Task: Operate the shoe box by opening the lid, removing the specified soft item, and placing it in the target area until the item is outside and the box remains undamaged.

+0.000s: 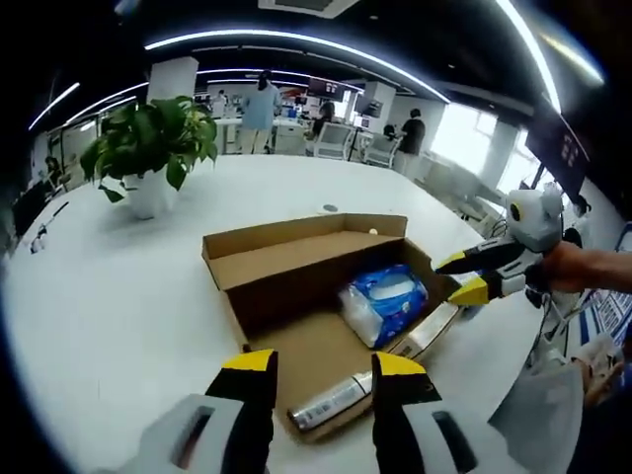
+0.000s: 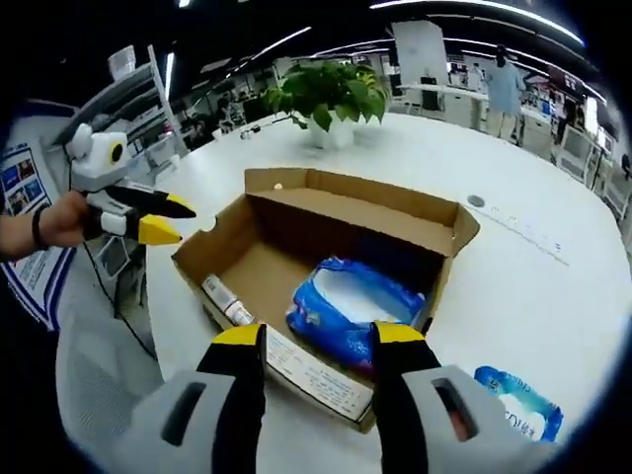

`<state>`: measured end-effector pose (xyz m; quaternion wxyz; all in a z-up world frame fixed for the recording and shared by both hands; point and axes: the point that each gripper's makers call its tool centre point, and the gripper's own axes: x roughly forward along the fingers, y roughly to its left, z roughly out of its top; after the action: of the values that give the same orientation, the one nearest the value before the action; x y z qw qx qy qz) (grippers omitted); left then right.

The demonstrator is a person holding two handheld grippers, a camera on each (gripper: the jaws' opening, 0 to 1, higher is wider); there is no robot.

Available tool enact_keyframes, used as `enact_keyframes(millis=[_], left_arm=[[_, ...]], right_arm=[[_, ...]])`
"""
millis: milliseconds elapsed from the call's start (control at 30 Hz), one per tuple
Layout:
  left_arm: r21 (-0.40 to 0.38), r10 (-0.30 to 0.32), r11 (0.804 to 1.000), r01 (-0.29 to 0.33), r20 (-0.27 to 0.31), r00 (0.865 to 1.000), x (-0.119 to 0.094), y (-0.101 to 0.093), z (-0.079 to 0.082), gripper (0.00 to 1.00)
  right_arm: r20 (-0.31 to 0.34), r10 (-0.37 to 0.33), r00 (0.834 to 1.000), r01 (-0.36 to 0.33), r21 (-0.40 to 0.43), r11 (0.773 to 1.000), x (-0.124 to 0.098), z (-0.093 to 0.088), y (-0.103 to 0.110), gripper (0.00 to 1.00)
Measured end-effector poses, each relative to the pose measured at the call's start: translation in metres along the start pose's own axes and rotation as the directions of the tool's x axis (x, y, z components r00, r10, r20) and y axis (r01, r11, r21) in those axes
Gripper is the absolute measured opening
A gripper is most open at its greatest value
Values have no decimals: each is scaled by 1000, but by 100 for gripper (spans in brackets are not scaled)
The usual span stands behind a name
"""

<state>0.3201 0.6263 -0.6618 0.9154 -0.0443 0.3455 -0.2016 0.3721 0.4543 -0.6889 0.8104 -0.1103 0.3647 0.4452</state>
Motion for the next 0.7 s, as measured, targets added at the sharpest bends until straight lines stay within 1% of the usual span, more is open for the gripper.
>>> enact_keyframes(millis=[33, 67, 100, 133, 267, 300, 433, 533, 567, 700], left_arm=[[7, -3, 1000, 3, -3, 1000, -1, -1, -1, 38], [14, -2, 1000, 2, -6, 1000, -2, -1, -3, 38], [16, -3, 1000, 3, -9, 1000, -3, -2, -5, 38], [16, -6, 1000, 7, -12, 1000, -4, -2, -6, 38], [18, -12, 1000, 12, -17, 1000, -11, -5, -12, 38], [17, -12, 1000, 13, -16, 1000, -11, -5, -13, 38], [1, -13, 1000, 13, -13, 1000, -14, -4, -17, 38], [-9, -8, 1000, 8, -12, 1000, -17, -3, -21, 38], [-10, -7, 1000, 7, -13, 1000, -18, -3, -22, 38], [-25, -5, 1000, 5, -15, 1000, -22, -4, -30, 38]], right_arm=[[-14, -2, 1000, 1, -25, 1000, 2, 0, -1, 42], [-35, -10, 999, 7, -73, 997, 5, 1, -4, 41], [-50, -19, 999, 14, -94, 995, 7, 0, -6, 40], [-65, -21, 998, 15, -100, 995, 10, 0, -8, 40], [-86, -4, 996, -8, -137, 991, 19, 4, -10, 43], [-105, -3, 994, -15, -170, 985, 21, 5, -10, 44], [-167, 6, 986, -46, -240, 970, 30, 3, -14, 47], [-223, -11, 975, -60, -312, 948, 35, 1, -20, 48], [-236, -8, 972, -73, -331, 941, 37, -1, -20, 49], [-292, -2, 957, -114, -379, 918, 46, -7, -23, 52]])
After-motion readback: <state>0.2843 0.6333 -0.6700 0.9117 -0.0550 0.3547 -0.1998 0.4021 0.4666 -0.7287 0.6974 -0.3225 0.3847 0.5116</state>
